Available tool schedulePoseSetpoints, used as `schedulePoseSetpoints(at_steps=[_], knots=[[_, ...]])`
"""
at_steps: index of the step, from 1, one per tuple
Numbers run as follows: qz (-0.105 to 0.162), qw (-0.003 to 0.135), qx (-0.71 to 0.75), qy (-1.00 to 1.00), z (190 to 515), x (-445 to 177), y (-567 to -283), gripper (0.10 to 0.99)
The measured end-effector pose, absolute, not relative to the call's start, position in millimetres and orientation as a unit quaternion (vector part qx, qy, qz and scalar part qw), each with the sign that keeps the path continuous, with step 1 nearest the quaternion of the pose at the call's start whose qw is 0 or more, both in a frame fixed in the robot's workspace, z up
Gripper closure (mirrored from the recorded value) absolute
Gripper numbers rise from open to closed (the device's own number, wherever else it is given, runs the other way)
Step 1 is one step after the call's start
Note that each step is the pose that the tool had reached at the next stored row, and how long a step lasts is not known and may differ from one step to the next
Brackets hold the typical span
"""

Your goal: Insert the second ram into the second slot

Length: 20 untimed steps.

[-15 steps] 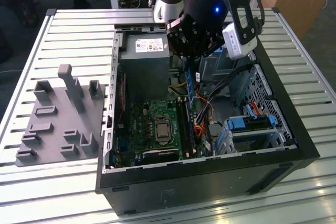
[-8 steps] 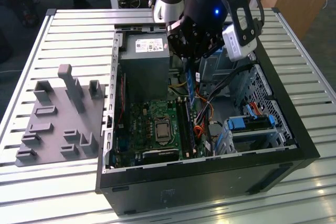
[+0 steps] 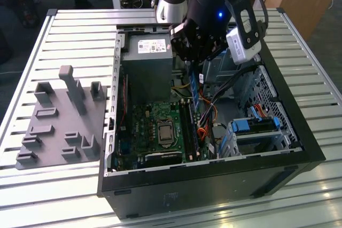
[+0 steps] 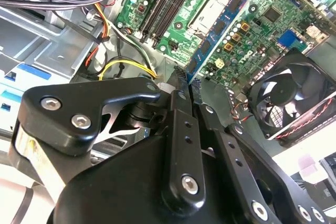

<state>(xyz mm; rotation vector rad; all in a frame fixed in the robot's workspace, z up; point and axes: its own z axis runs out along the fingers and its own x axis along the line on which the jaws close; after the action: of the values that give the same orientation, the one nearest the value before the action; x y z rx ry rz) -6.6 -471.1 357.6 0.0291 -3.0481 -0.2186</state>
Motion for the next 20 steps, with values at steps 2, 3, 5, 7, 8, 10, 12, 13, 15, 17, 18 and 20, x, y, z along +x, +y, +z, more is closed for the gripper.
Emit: schedulePoseSetpoints(at_steps=[2,3,5,7,8,10,12,13,15,17,18,20], knots=[[-0.071,0.043,0.011,-0.996,356.7,-6.5,-471.1,0.949],[-0.071,0.043,0.011,-0.996,356.1,-6.5,-471.1,0.949],[-0.071,0.043,0.011,-0.996,354.9,-6.5,-471.1,0.949],[-0.071,0.042,0.011,-0.997,353.9,-6.5,-471.1,0.949],[-0.071,0.042,0.011,-0.997,353.4,-6.5,-471.1,0.949],[-0.071,0.041,0.011,-0.997,352.4,-6.5,-471.1,0.949],[-0.071,0.041,0.011,-0.997,351.6,-6.5,-471.1,0.949],[-0.071,0.041,0.011,-0.997,351.3,-6.5,-471.1,0.949],[-0.071,0.041,0.011,-0.997,350.5,-6.5,-471.1,0.949],[-0.071,0.041,0.011,-0.997,349.7,-6.6,-471.1,0.949],[-0.071,0.04,0.011,-0.997,349.4,-6.6,-471.1,0.949],[-0.071,0.04,0.011,-0.997,348.7,-6.7,-471.2,0.949]])
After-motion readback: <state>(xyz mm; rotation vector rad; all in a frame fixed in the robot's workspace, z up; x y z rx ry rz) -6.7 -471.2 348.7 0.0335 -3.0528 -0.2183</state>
